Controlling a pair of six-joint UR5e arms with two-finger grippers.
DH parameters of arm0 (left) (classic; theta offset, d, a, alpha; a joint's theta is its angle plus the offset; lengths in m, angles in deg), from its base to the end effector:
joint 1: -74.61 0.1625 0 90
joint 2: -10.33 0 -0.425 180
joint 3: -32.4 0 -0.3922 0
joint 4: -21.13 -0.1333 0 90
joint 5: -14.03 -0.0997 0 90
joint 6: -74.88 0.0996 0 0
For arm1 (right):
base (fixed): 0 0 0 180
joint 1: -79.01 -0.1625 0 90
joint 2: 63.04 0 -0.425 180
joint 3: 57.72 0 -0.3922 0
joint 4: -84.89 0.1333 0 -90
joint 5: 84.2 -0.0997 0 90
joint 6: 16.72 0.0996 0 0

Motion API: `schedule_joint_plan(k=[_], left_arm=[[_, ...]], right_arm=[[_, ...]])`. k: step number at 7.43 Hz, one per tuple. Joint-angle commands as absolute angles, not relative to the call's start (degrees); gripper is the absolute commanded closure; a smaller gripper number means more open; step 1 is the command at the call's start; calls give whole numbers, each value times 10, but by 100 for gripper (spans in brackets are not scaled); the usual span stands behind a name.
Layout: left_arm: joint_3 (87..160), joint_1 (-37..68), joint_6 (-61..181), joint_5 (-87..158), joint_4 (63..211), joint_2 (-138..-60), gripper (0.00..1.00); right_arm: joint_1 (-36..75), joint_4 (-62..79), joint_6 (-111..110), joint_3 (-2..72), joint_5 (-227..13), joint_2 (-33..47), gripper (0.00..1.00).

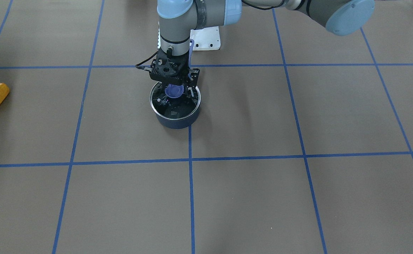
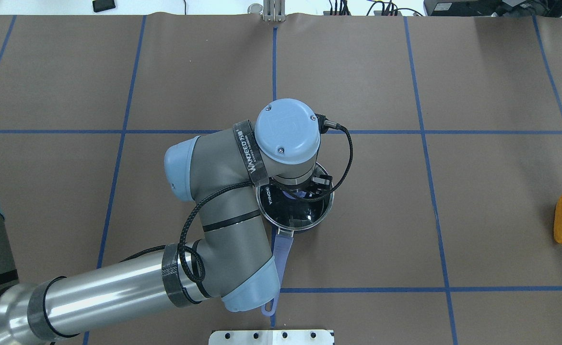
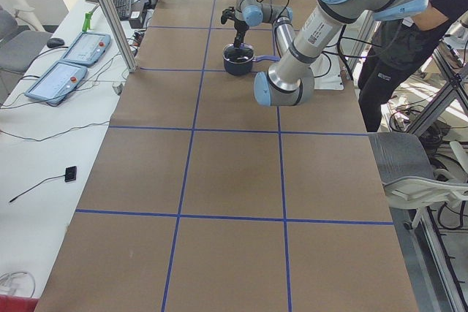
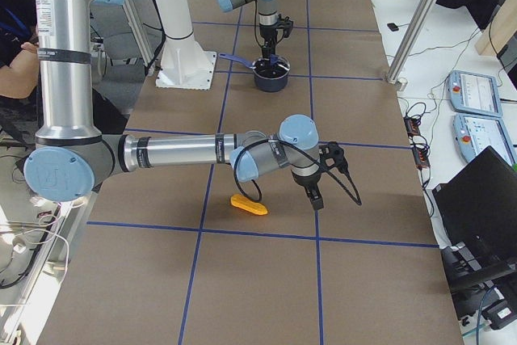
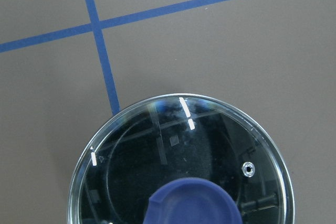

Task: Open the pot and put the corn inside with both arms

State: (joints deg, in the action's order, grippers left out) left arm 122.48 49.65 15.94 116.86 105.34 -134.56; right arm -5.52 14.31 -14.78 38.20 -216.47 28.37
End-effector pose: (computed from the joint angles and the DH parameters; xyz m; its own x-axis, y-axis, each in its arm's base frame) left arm 0.5981 -0.4010 0.0738 0.6413 0.2564 -0.7232 -0.0838 0.9603 0.2661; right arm 0.0182 -0.5056 0.5835 0.7131 -0.3111 0.6282 0.0630 0.9209 0.3846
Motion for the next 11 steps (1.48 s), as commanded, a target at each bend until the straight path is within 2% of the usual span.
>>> schedule_joint_plan(k=[1, 2, 3, 5, 6, 9, 11], left_arm=[[1219, 497, 161, 1169, 1061, -1345, 20], [1213, 497, 163, 1169, 1069, -1345, 24], [1213, 497, 164, 1169, 1069, -1345, 35], [1219, 497, 168, 1169, 1068, -1346, 74], [1222, 496, 170, 1169, 1067, -1346, 86], [1284, 490, 197, 1172, 1053, -1327, 92], [1353, 452, 262, 1195, 1053, -1242, 93]], right_arm=[[-55, 143, -148, 382, -2165, 284, 0], [-55, 143, -148, 382, -2165, 284, 0], [-55, 143, -148, 382, -2165, 284, 0], [-55, 143, -148, 382, -2165, 284, 0], [-55, 143, -148, 382, -2165, 284, 0], [-55, 144, -148, 382, -2165, 284, 0], [-55, 144, -148, 382, -2165, 284, 0]])
